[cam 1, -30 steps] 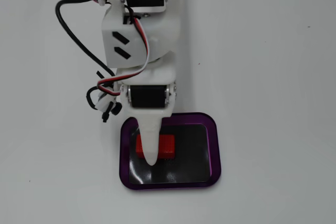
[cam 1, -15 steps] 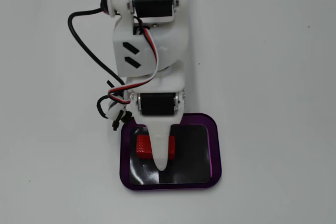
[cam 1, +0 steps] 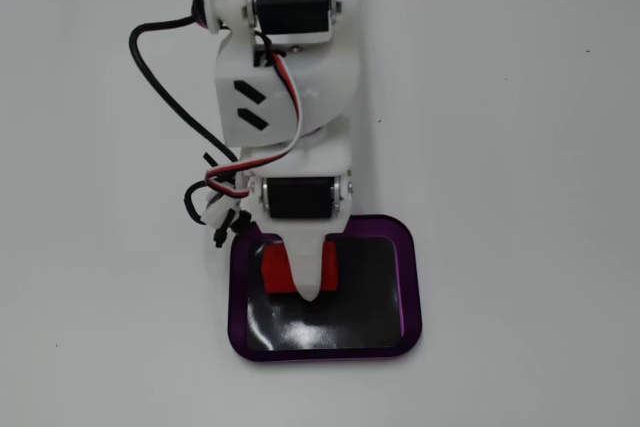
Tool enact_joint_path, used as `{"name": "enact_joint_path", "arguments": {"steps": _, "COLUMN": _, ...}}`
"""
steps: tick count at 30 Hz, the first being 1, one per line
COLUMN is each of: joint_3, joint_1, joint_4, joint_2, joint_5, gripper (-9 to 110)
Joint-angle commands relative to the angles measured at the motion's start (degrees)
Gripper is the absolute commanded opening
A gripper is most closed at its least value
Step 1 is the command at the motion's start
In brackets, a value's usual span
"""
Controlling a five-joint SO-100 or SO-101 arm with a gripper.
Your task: Remove the cube from the box.
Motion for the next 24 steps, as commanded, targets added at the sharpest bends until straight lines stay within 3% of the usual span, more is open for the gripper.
{"name": "enact_joint_path", "arguments": {"steps": 1, "joint_3": -4.13, "joint_1": -0.26, "joint_4": 4.22, "joint_2": 5.10, "joint_5": 0.00, "gripper": 0}}
{"name": "enact_joint_path", "arguments": {"steps": 12, "joint_3": -5.45, "joint_1": -0.26, "joint_4": 11.16, "joint_2": 29.27, "joint_5": 2.11, "gripper": 0}}
{"name": "enact_joint_path", "arguments": {"steps": 17, "joint_3": 8.88, "joint_1": -2.02, "joint_4": 9.40, "joint_2": 40.43, "joint_5": 2.20, "gripper": 0}}
{"name": "enact_joint_path", "arguments": {"steps": 24, "joint_3": 42.89, "joint_1": -4.31, "joint_4": -8.61, "joint_2": 52.21, "joint_5": 1.67, "gripper": 0}}
